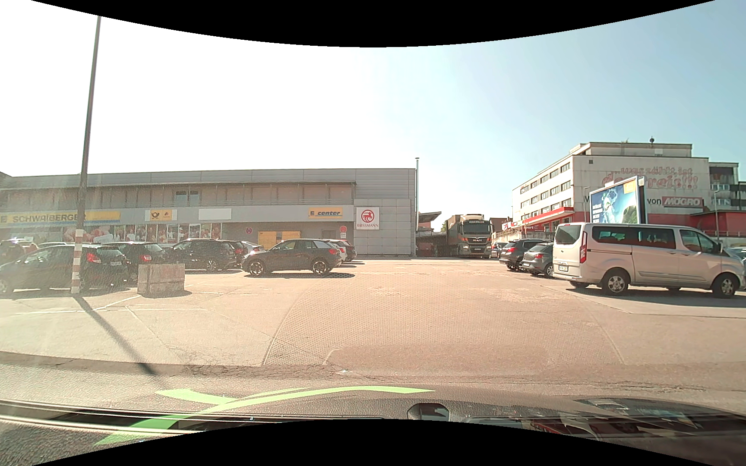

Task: Follow the waypoints while adhering to traffic rules and regulations

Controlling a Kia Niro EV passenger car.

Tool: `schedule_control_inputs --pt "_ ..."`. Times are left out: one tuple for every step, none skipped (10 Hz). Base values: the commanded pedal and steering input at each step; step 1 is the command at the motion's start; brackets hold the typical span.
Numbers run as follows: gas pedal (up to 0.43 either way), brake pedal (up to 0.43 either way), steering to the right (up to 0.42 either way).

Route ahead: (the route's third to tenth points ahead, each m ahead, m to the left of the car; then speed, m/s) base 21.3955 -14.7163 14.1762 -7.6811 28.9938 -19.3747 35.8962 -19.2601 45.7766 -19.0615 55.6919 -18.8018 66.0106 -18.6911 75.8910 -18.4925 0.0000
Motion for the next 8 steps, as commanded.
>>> schedule_control_inputs --pt "0.0 0.421 -0.055" --pt "0.0 0.421 -0.055" --pt "0.0 0.421 -0.055" --pt "0.0 0.421 -0.056" --pt "0.0 0.421 -0.055" --pt "0.0 0.421 -0.056" --pt "0.0 0.421 -0.055" --pt "0.0 0.421 -0.056"
